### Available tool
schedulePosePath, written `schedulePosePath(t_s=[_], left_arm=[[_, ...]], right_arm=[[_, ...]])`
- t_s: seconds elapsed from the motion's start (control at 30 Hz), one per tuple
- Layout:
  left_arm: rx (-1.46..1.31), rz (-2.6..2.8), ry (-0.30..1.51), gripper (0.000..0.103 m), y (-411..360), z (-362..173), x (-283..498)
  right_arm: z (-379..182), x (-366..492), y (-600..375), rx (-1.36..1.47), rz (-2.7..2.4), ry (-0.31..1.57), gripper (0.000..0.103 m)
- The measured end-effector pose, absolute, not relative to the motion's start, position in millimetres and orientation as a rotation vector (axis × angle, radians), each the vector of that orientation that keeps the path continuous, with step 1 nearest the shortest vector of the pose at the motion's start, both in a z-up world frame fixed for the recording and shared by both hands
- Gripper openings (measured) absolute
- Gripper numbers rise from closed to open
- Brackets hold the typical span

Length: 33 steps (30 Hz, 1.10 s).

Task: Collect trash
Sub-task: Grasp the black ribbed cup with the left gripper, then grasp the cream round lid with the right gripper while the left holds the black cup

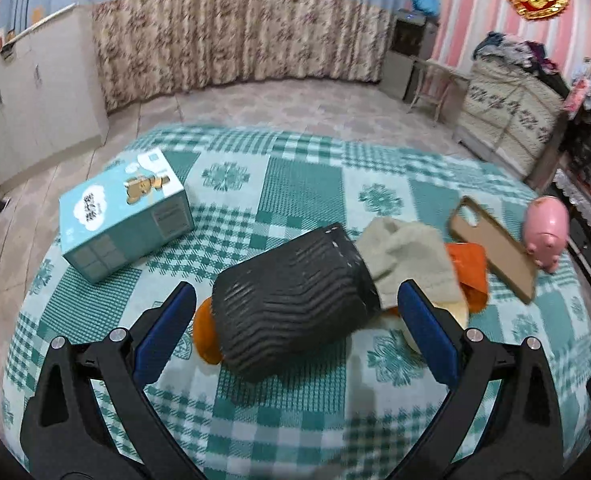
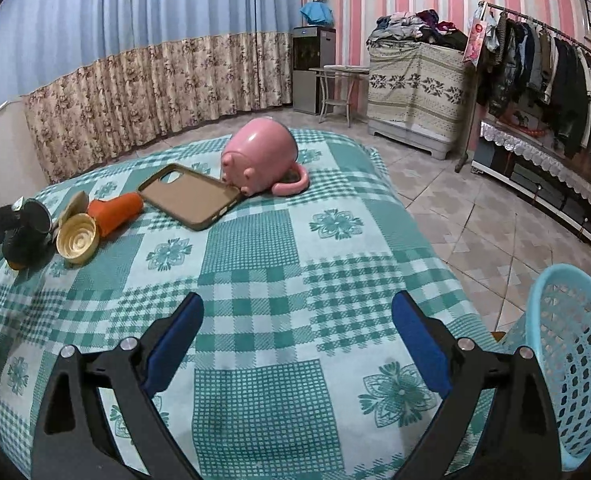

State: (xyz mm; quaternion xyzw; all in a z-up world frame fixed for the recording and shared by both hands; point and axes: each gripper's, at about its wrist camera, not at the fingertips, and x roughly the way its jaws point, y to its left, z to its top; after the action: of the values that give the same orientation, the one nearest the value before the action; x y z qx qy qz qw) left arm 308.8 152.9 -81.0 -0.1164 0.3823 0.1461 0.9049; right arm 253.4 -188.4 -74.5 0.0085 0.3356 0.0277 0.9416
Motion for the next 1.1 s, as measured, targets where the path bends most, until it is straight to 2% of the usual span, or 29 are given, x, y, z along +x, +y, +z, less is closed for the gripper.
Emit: schedulePosePath(t_s=[0.07,0.13,0.33,0.7,1.1], left_arm=[[-0.241,0.315,0.805,0.096,154,-84,313],[-0.254,0.303,0.803,0.085,156,-84,314],[-0.269,0.255,0.775,0.084,159,-73,308],[-0.202,0.156,0.684,0.084,175,-17,258],[-0.129,0.262,0.665,0.084,230,-60,195]], right_arm=[[-76,254,-189,0.017,0.062,0.688,0.093],[-77,254,-189,0.019,0.063,0.688,0.093],[-78,254,-189,0.043,0.065,0.687,0.093],[-73,256,-149,0.013,0.129,0.686,0.093],[-76,286,-43,-0.071,0.310,0.706,0.093]])
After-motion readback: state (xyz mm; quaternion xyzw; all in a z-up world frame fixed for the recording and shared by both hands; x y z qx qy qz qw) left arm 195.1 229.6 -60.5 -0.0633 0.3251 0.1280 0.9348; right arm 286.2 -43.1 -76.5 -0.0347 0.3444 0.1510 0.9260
